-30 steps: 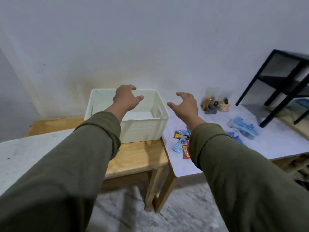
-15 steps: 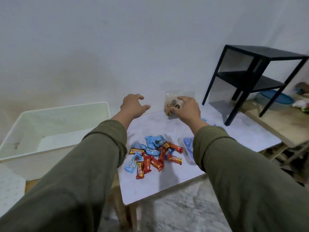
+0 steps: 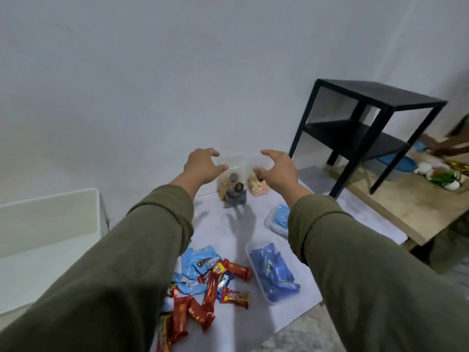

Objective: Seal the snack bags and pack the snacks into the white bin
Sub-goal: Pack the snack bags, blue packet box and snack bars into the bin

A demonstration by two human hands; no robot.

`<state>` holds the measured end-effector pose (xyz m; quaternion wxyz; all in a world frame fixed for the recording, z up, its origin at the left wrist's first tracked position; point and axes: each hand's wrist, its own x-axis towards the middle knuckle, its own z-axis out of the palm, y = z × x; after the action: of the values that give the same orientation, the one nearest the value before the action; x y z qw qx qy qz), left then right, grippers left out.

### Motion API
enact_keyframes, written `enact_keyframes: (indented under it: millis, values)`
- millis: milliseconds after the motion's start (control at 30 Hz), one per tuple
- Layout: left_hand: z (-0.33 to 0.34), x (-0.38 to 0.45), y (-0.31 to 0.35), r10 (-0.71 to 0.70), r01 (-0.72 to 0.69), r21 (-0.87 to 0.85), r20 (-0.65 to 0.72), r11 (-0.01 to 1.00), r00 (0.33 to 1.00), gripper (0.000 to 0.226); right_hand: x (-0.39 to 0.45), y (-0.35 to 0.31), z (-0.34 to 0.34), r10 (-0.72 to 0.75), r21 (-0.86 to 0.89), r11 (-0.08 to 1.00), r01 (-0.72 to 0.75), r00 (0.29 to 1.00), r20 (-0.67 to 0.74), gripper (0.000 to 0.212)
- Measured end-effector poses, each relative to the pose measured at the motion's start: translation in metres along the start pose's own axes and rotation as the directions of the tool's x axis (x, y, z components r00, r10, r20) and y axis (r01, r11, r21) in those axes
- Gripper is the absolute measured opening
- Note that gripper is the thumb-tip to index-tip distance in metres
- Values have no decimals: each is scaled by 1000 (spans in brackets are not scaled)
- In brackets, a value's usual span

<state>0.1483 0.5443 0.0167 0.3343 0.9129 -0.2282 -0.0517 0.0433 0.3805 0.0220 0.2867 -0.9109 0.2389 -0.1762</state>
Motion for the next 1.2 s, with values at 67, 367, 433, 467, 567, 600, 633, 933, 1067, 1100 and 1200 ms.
enact_keyframes:
  millis: [67,367,433,467,567,600,633,933,1067,1100,1200]
  values:
    - [7,16,2,-7,7,-3,21,1000,1000,53,18,7,0,2,-8,1000,-2,1000,7,52]
    - [56,67,9,-91,92,-51,14,994,996,52,96,57,12,-25,8,1000,25,995,96,52]
    - [70,76,10,-133,133,-68,-4,989,991,52,116,71,17,-54,27,998,51,990,130,52]
    - [77,81,11,-158,156,-76,-22,985,987,52,126,78,20,-68,39,997,62,986,153,52]
    - [101,93,13,-255,245,-119,-81,962,963,54,156,100,27,-112,73,993,98,964,242,52]
    - [110,97,13,-292,276,-144,-99,950,951,56,165,107,29,-125,91,990,104,956,267,52]
    - [118,101,14,-329,307,-176,-114,935,937,59,173,114,30,-134,112,988,106,948,287,52]
    - [181,131,7,-551,436,-405,-231,804,802,90,213,178,57,-122,176,983,60,924,364,52]
    - [202,140,-2,-591,408,-494,-300,767,748,89,226,197,75,-67,233,972,-21,929,363,57]
    - [207,141,-5,-599,399,-517,-306,757,740,85,229,201,81,-61,244,969,-31,932,358,59]
    - [221,143,-14,-605,373,-552,-326,746,727,69,237,213,96,-43,289,955,-62,939,342,67]
